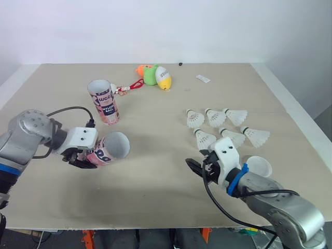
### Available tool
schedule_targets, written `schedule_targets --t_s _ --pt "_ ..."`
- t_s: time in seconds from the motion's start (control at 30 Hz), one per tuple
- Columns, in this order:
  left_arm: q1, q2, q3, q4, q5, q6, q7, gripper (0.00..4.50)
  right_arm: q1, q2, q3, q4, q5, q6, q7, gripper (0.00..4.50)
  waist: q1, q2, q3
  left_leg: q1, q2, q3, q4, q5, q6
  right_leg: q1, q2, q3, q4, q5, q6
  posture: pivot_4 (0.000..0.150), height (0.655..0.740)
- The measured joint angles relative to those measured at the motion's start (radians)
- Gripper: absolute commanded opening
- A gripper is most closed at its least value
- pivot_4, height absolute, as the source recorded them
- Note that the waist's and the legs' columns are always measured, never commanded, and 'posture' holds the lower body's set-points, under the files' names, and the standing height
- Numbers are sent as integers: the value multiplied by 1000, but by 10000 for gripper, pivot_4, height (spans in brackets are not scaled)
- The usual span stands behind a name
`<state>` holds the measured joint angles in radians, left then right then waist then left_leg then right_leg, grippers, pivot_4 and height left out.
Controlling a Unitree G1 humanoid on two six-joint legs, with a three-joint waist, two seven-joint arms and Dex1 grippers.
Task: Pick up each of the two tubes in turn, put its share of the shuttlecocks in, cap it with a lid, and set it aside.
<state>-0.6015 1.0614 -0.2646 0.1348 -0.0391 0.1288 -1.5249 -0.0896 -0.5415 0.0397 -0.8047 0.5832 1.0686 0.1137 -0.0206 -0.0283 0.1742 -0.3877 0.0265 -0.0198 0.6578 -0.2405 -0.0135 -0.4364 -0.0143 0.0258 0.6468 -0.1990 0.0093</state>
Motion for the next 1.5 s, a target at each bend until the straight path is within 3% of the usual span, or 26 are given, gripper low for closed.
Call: schedule_targets --t_s 0.1,0.67,0.77,0.9,0.93,1.1,1.33,1.4,1.5 --pt "-3 -25 7 11 1 5 -14 30176 -38 25 36 59 -67 1 -36 31212 1 5 -3 -2 -4 0 0 0 0 0 0 4 0 -1 2 1500 7323" --pt "64 -33 76 -28 -4 31 -7 30176 -164 105 85 325 -306 -106 -47 31212 -2 6 -4 -2 -8 2 0 0 0 0 1 16 0 -2 8 1500 7323" --pt "70 -34 83 -31 -4 34 -5 29897 -164 118 87 344 -335 -121 -45 22343 -2 6 -4 -2 -8 3 0 0 0 0 1 18 0 -2 8 1500 7323" --pt "77 -37 88 -38 -8 46 -1 29897 -164 136 88 351 -354 -141 -25 3451 -2 6 -4 -2 -8 3 0 0 0 0 1 18 0 -2 8 1500 7323" --pt "77 -37 88 -38 -9 47 -1 29897 -164 136 88 350 -355 -145 -17 568 -2 6 -4 -2 -8 3 0 0 0 0 1 18 0 -2 8 1500 7323" --pt "81 -39 88 -38 -9 48 -1 29897 -153 134 88 331 -361 -155 31 568 -2 6 -4 -2 -9 3 0 0 0 0 1 18 0 -2 9 1500 7323" --pt "79 -51 90 -35 -6 48 -3 29897 -125 -16 108 162 -304 -250 261 568 -1 7 -4 -2 -11 2 0 0 0 1 0 20 0 -3 11 1500 7323" --pt "72 -55 88 -26 -2 48 -8 29897 -208 -102 102 152 -272 -355 412 568 -3 8 -4 -3 -12 4 2 0 0 0 0 22 0 -1 13 1500 7323" --pt "60 -64 83 -14 2 47 -12 29897 -340 -108 73 155 -233 -453 521 568 -1 7 -4 -2 -12 2 4 0 1 2 1 22 0 -1 13 1500 7323"
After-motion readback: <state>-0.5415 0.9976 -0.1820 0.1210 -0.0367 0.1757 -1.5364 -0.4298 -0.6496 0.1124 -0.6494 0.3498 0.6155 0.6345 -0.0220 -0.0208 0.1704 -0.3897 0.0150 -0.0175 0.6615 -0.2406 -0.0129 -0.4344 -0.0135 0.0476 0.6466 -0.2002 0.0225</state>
